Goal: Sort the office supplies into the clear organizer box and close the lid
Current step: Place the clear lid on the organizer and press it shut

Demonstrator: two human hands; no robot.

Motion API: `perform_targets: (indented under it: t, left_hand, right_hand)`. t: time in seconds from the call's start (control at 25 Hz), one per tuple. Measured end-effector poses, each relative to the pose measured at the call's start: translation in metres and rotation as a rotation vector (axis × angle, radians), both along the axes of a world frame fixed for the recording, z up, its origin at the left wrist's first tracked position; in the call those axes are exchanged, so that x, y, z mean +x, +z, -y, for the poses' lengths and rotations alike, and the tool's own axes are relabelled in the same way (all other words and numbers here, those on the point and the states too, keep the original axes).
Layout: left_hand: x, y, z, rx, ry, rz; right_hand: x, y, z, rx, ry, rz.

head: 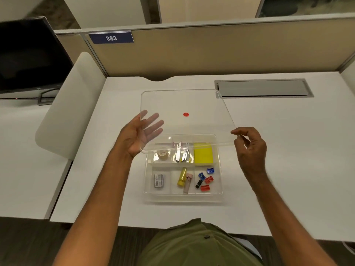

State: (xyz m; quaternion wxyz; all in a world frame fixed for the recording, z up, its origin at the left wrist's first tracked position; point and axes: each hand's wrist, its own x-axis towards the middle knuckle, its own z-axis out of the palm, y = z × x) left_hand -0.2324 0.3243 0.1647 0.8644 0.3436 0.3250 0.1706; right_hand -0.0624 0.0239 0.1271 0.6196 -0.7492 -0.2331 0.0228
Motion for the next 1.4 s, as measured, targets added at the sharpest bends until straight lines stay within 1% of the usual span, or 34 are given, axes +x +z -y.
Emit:
perform_targets:
  t: [0.08, 0.12, 0.2, 0.24, 0.32, 0.44, 0.52, 0.6, 0.68, 0.88, 1.12, 1.28, 1.36, 1.4]
  left_hand:
    - [-0.008, -0.019, 0.015, 0.028, -0.038, -0.057]
    - [-0.014, -0.029, 0.02, 0.037, -0.047, -0.081]
    - [-0.027, -0.047, 0.027, 0.073, -0.067, -0.133]
    - [-0.033, -0.055, 0.031, 0.107, -0.075, -0.166]
    - [-0.044, -0.072, 0.038, 0.239, -0.058, -0.256]
    - [-0.057, -0.098, 0.053, 0.554, 0.047, -0.473]
    - [-0.064, -0.113, 0.061, 0.671, 0.088, -0.58]
    - [-0.07, -0.126, 0.063, 0.759, 0.066, -0.648]
    - [-0.074, -0.137, 0.064, 0.808, 0.03, -0.685]
    - [-0.076, -0.154, 0.065, 0.786, -0.008, -0.717]
    - [-0.075, -0.161, 0.06, 0.921, -0.017, -0.731]
    - [-0.065, -0.158, 0.061, 0.958, -0.021, -0.84]
    - [-0.063, -0.155, 0.068, 1.075, -0.038, -0.843]
    - [-0.063, -0.155, 0.072, 1.151, -0.07, -0.837]
  right_hand:
    - [-0.006, -0.014, 0.003, 0.0, -0.134, -0.201]
    - [-0.007, -0.022, 0.005, -0.005, -0.143, -0.333]
    - [-0.009, -0.037, 0.01, -0.045, -0.091, -0.569]
    - [-0.011, -0.044, 0.012, -0.073, -0.074, -0.638]
    - [-0.019, -0.057, 0.013, -0.126, -0.071, -0.686]
    - [-0.037, -0.074, 0.01, -0.209, -0.105, -0.647]
    - [-0.049, -0.084, 0.007, -0.246, -0.121, -0.612]
    - [-0.058, -0.093, 0.005, -0.286, -0.151, -0.589]
    - [-0.064, -0.1, 0.003, -0.323, -0.169, -0.575]
    - [-0.07, -0.111, -0.001, -0.41, -0.131, -0.525]
    - [-0.07, -0.111, -0.004, -0.47, -0.128, -0.47]
    - [-0.072, -0.111, -0.011, -0.52, -0.071, -0.365]
    - [-0.071, -0.111, -0.015, -0.519, -0.036, -0.351]
    - [-0.07, -0.113, -0.016, -0.541, -0.016, -0.313]
